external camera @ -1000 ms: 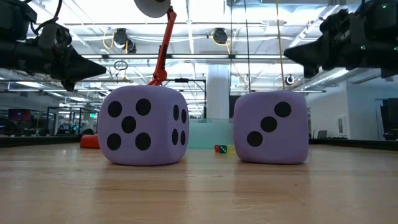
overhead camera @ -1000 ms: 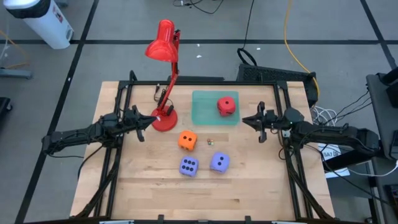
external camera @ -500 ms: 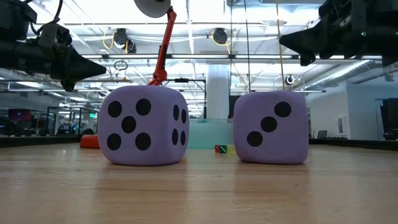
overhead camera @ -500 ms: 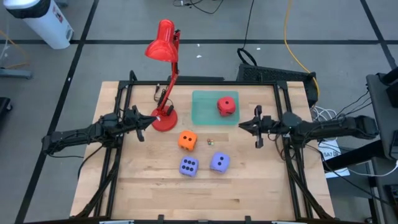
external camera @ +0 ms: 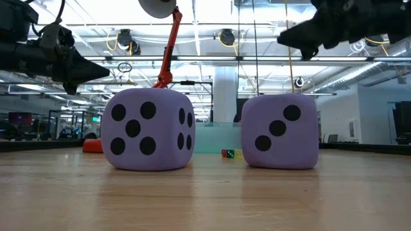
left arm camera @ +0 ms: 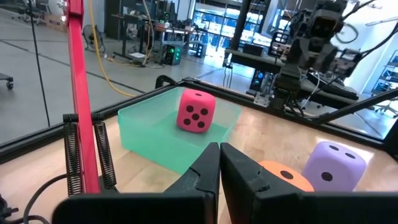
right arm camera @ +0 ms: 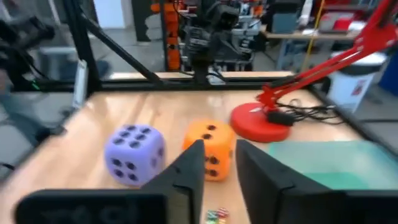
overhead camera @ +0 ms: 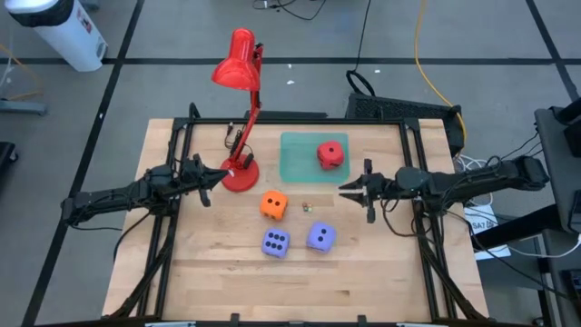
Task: Pick & Place Dice
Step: Put the right large purple die into the green bin
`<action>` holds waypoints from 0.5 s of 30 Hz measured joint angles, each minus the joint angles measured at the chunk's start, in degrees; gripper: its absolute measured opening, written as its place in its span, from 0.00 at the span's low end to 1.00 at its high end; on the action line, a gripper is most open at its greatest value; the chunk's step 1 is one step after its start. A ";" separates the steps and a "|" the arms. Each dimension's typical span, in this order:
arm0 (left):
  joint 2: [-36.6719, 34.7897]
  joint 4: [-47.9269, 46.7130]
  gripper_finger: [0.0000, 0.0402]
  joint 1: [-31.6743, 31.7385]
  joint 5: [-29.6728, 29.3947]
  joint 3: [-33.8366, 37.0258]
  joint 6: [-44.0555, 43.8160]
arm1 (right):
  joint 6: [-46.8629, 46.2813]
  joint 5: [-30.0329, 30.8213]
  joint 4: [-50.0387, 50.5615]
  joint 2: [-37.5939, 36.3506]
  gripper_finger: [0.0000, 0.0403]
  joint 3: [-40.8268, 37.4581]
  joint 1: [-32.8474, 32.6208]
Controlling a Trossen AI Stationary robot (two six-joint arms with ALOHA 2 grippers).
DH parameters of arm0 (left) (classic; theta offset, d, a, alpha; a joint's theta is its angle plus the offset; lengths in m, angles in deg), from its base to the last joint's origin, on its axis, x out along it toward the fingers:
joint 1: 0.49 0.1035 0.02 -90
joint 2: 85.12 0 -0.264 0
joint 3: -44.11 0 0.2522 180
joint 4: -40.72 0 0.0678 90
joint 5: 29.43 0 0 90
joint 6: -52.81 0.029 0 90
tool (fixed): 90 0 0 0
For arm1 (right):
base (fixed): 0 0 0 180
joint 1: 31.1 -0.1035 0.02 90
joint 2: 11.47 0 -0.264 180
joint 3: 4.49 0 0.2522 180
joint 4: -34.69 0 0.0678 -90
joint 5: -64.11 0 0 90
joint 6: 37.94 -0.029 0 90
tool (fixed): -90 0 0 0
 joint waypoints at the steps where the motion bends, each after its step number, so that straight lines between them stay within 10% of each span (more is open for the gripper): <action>1: -0.02 -0.24 0.05 0.01 0.01 -0.04 -0.01 | -1.24 -0.01 1.58 0.68 0.26 1.13 -0.74; 15: 0.00 -0.83 0.05 -0.01 0.09 -0.08 -1.26 | -4.69 -1.86 19.46 16.25 0.88 20.26 -12.01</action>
